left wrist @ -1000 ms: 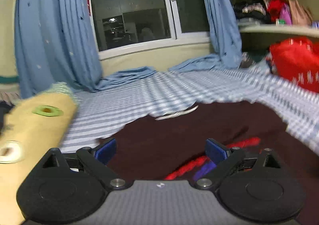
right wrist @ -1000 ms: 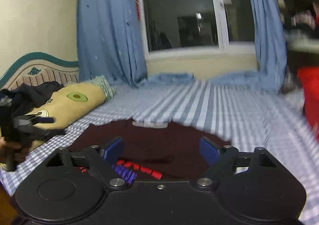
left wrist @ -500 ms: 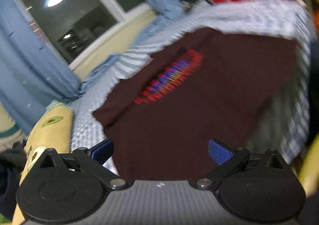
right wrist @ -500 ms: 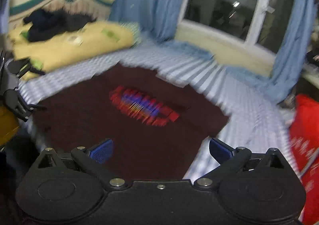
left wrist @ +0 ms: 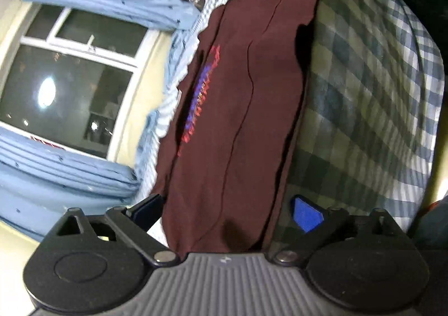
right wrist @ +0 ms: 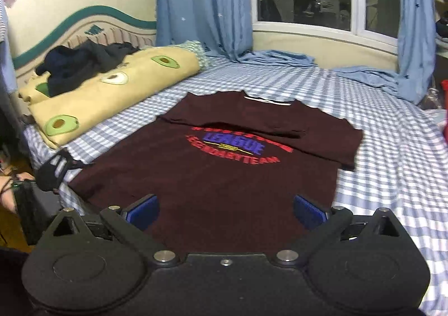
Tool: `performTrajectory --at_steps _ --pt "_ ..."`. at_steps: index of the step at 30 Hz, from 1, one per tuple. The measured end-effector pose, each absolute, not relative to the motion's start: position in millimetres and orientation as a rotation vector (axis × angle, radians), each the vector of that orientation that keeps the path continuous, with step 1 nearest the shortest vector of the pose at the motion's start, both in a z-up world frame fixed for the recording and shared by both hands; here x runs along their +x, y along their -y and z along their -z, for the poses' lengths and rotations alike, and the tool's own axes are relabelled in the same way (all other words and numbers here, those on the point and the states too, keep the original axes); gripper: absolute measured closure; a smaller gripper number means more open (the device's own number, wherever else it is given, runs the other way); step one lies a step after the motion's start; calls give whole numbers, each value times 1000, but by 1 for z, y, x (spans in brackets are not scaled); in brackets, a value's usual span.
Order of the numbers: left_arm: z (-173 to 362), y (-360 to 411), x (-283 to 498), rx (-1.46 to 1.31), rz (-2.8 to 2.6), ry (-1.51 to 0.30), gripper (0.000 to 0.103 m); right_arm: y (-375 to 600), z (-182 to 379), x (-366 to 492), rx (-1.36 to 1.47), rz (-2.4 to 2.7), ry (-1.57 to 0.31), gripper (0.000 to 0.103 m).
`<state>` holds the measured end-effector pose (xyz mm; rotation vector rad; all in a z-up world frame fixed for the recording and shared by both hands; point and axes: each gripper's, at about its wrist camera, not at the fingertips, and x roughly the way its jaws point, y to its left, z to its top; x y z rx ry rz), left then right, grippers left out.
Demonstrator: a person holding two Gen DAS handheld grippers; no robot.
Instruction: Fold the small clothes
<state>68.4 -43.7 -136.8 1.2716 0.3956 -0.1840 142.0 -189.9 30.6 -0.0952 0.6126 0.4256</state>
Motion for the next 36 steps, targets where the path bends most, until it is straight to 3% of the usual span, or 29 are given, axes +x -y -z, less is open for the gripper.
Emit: performTrajectory --at_steps 11,13,15,16,17,27,32,36 --pt "145 53 75 1341 83 -259 3 211 -14 148 -25 -398 -676 1" --pt "148 56 81 1340 60 -228 8 205 -14 149 -41 -409 -678 1" --pt "141 55 87 1308 84 -246 34 202 -15 150 -59 -413 -679 1" --pt "137 54 93 1289 119 -278 70 202 -15 150 -68 -410 -678 1" --pt "133 53 97 1272 163 -320 98 201 -16 150 -76 -407 -677 1" --pt "54 33 126 1046 251 -364 99 194 -1 142 -267 -380 -658 2" --pt "22 33 148 969 225 -300 99 149 32 136 -468 -410 -590 18" --pt "9 36 165 931 209 -275 99 115 66 135 -654 -395 -557 19"
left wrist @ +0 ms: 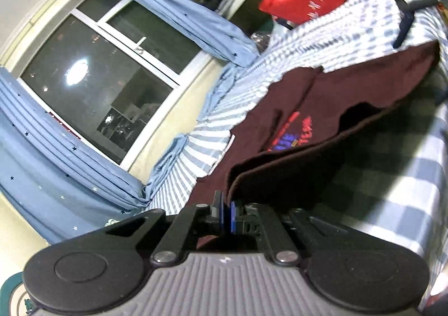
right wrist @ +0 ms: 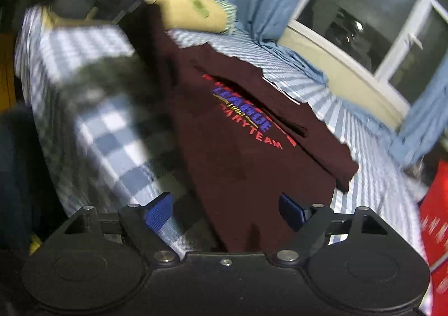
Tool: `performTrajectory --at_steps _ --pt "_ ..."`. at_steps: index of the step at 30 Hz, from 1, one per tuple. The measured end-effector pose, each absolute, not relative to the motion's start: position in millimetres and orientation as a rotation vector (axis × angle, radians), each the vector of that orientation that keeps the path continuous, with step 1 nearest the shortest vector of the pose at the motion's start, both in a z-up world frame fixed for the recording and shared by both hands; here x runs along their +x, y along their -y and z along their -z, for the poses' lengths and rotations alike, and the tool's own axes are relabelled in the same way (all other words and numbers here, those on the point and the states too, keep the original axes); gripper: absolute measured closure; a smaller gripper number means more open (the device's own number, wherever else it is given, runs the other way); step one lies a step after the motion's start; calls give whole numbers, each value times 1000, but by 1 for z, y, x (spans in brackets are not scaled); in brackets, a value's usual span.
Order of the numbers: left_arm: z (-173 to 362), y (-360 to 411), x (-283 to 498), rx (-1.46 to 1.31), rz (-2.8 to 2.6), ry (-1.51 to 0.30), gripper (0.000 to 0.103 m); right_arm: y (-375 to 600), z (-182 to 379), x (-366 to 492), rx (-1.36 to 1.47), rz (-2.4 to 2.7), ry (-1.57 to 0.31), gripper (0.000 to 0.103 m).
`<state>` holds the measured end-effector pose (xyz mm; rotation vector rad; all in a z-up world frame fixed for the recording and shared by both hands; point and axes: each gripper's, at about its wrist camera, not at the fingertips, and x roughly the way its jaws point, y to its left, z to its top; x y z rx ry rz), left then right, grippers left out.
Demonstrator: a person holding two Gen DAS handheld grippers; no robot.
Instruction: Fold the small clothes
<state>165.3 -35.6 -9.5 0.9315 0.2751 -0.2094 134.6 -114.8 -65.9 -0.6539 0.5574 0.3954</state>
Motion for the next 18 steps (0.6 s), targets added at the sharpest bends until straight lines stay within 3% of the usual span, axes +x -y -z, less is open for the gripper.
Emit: performTrajectory --at_steps 4,5,7,8,18 --pt "-1 33 177 860 207 -279 98 105 95 132 -873 -292 -475 24" --pt "-2 32 176 842 209 -281 98 107 102 134 -923 -261 -462 34" --pt "1 28 176 813 217 -293 98 114 112 138 -979 -209 -479 73" --pt "2 26 176 803 222 -305 99 120 112 141 -963 -203 -504 100" --pt "2 1 167 632 175 -357 99 168 35 187 -598 -307 -592 100"
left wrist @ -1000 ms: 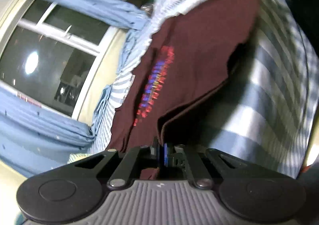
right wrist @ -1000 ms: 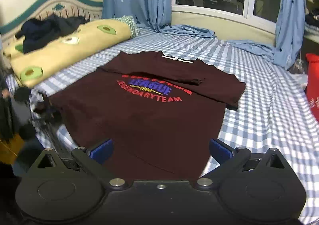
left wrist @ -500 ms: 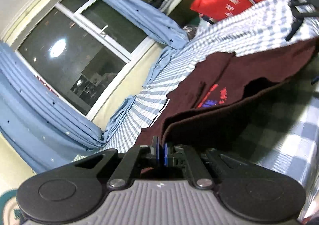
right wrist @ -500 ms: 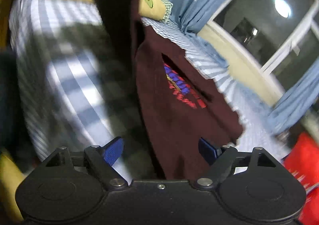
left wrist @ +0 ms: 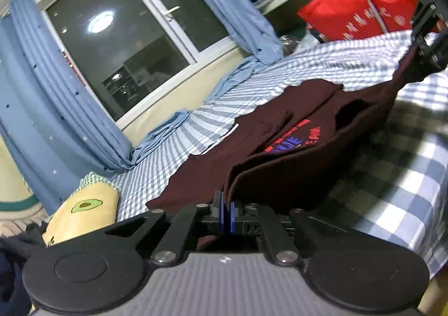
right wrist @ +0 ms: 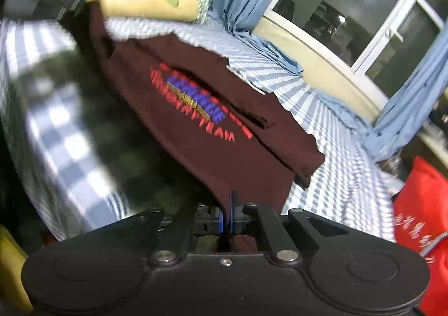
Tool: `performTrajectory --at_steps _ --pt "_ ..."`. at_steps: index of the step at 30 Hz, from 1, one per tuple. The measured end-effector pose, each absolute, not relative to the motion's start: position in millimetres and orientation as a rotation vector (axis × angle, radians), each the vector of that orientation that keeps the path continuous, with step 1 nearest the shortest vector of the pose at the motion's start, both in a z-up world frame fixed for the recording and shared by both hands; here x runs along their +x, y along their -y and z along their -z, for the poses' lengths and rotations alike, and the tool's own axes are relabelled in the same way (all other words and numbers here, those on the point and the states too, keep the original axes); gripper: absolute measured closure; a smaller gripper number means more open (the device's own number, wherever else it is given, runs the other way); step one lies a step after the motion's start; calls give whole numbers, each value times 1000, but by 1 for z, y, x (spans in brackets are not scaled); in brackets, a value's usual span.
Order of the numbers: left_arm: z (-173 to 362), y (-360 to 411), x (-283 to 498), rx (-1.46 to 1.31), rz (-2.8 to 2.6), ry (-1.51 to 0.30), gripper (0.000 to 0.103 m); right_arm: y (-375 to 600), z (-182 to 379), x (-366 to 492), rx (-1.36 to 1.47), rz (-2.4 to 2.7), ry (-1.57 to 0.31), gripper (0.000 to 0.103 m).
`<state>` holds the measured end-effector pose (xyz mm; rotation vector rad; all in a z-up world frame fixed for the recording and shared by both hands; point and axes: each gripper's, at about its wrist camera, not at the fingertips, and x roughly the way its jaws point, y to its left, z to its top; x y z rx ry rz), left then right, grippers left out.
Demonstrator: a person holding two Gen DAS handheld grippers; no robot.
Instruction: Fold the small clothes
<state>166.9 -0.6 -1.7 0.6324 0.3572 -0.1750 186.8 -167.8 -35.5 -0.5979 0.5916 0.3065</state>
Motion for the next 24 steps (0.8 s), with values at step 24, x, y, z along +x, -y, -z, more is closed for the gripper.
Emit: performTrajectory --at_steps 24 --pt "-35 -43 582 558 220 -656 99 151 -37 610 -440 -269 -872 100"
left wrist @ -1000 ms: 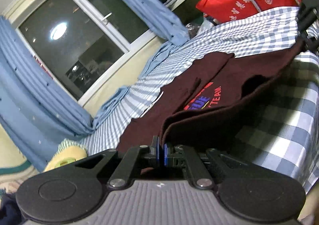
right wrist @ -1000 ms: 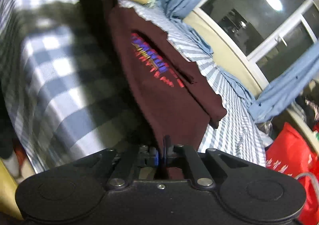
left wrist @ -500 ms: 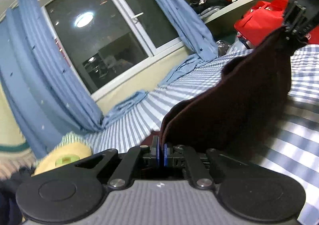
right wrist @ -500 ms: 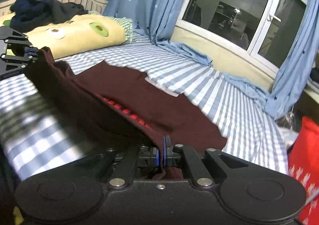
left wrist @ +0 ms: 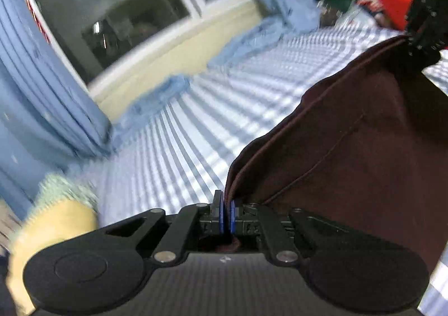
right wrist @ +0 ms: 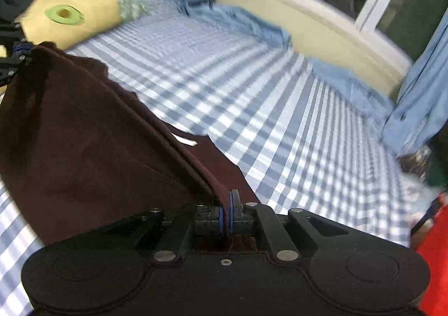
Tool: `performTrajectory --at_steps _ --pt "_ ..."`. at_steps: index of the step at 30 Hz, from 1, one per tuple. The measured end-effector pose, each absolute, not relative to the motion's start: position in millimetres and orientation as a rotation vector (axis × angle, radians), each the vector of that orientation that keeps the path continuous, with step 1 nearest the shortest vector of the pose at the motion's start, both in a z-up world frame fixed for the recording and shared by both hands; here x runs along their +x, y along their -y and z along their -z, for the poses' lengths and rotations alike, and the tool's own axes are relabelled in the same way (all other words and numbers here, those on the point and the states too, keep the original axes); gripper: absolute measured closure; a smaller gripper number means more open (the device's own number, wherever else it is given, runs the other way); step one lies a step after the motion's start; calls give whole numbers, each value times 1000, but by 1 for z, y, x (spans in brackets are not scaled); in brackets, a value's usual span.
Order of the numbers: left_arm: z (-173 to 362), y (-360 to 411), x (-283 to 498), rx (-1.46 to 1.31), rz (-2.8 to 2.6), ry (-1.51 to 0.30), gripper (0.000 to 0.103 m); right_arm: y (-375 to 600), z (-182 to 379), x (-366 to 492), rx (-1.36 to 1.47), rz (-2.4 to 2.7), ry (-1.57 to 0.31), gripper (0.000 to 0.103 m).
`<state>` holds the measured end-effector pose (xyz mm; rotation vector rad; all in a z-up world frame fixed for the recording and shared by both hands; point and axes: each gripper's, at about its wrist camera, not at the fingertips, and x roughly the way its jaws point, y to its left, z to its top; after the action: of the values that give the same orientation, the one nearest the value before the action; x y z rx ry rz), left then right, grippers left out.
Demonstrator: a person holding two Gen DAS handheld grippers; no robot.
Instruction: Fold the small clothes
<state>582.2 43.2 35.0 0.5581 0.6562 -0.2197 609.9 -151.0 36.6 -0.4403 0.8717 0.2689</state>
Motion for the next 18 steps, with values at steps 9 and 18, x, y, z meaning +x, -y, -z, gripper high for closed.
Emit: performTrajectory --at_steps 9,18 --pt "64 -67 653 428 226 -871 94 158 72 710 -329 -265 -1105 98" --pt "26 -136 671 183 137 -775 3 203 61 720 -191 -165 -955 42"
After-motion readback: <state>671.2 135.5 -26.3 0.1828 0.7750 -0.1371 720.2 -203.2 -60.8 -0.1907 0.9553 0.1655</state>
